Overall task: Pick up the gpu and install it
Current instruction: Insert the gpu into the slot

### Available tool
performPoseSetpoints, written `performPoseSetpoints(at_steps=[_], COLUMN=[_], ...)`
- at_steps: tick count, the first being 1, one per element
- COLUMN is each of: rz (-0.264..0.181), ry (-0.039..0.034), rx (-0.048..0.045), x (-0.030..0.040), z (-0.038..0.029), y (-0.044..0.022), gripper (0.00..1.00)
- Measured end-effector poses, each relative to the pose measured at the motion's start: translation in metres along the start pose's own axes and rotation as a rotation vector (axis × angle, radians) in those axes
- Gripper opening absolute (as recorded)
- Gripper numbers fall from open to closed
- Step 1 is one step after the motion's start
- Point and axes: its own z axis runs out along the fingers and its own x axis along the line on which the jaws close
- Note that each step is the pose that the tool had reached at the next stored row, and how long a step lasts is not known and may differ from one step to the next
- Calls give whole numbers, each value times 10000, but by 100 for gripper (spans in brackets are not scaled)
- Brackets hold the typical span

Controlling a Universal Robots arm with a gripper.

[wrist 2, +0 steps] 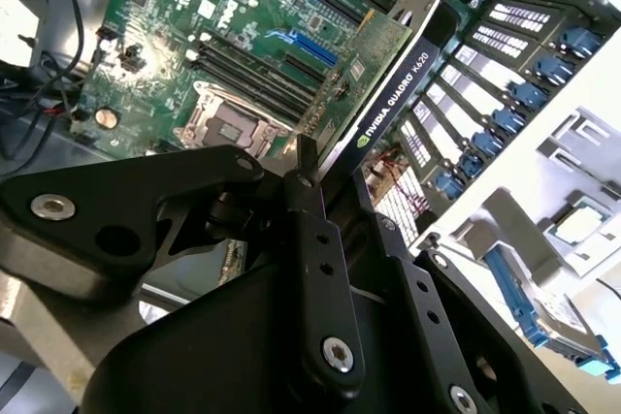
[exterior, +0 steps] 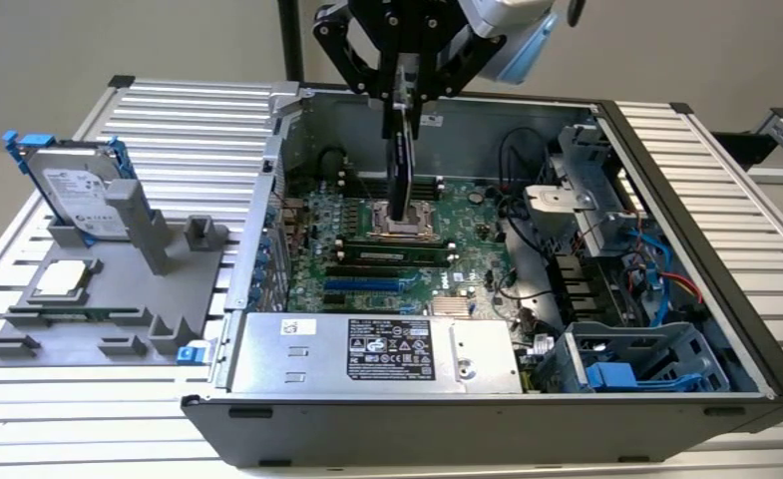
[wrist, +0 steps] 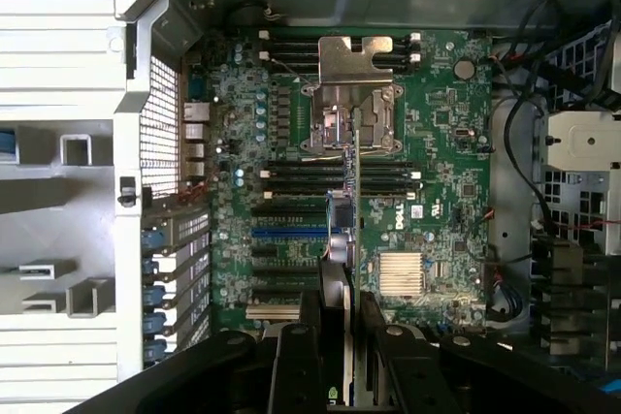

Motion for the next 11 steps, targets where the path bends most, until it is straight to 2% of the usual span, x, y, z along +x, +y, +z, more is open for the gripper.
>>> performPoseSetpoints(at_steps=[11], rz=[-1172], ry=[33], rx=[-23], x=[0], z=[0], y=[0], gripper=[0])
